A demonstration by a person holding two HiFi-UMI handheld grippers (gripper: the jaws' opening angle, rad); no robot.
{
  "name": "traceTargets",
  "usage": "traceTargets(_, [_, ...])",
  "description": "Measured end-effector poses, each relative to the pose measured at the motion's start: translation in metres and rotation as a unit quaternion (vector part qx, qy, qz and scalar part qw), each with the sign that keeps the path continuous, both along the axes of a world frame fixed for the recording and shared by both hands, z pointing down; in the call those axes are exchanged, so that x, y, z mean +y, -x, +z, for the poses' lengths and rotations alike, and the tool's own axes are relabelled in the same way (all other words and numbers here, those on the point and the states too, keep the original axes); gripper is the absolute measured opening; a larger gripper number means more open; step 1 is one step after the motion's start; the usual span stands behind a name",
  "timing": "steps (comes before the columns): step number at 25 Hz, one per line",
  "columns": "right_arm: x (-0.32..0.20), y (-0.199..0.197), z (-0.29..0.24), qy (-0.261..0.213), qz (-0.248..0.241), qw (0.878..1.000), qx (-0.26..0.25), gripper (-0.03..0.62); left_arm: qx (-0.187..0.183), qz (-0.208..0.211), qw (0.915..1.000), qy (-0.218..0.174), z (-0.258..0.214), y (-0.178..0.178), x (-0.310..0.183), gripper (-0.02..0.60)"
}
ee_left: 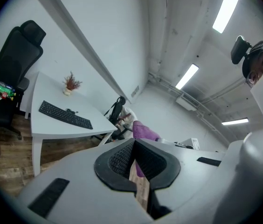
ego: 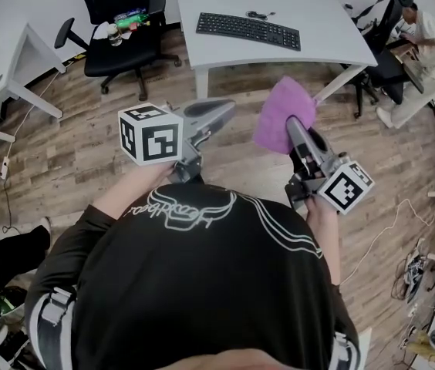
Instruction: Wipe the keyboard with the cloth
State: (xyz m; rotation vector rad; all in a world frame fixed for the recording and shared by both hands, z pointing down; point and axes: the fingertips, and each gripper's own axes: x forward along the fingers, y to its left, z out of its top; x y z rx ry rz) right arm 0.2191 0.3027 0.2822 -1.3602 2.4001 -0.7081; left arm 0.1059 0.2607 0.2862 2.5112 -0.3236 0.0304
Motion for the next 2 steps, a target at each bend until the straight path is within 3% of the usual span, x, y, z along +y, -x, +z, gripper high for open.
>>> traceTargets(2, [0.0017,0.002,0.0011,0.003,-0.001,1.0,0.002,0.054,-0.001,-0.001,1.0,0.0,0.0,0.0016,0.0017,0.006])
